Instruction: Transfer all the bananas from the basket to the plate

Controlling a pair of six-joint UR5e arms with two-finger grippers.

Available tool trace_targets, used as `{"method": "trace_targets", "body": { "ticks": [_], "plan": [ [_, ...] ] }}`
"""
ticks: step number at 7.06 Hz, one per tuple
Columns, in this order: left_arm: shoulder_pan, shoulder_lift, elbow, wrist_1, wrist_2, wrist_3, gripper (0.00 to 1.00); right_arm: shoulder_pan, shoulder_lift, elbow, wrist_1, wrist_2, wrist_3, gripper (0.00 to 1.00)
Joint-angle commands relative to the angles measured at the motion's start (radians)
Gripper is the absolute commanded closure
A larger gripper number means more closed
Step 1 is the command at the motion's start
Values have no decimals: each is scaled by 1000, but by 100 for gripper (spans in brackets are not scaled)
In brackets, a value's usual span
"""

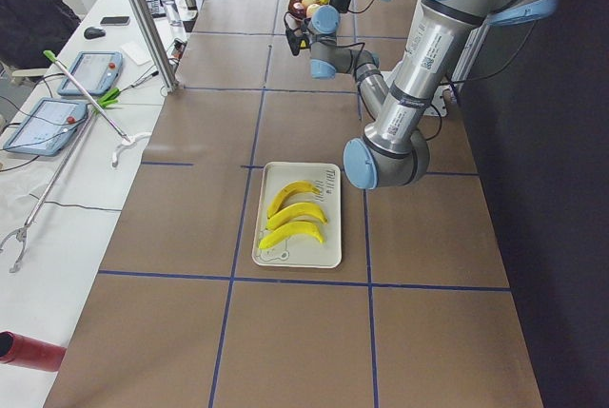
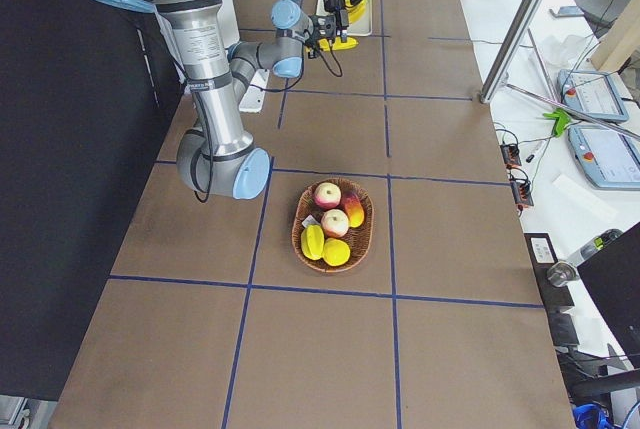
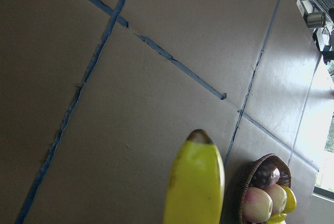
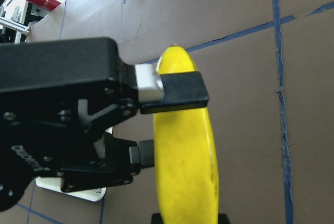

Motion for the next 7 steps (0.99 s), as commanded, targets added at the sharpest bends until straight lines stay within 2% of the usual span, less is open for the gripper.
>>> {"method": "trace_targets", "body": {
  "ticks": [1, 2, 3, 4, 7],
  "plan": [
    [3, 2, 9, 2, 0, 7, 100, -1, -1, 2, 0, -2, 0, 97],
    [3, 1, 12, 5, 0, 8, 100, -12, 1, 1, -2, -18, -2, 94],
    [2, 1, 12, 5, 0, 8, 100, -16, 1, -1, -2, -23, -2, 7],
    [0, 2, 13, 5, 0, 7, 100, -18, -1, 2, -2, -25, 0, 0],
    [-11, 6, 15, 7, 0, 13, 100, -16, -1, 30, -3, -22, -2, 0]
  ]
}}
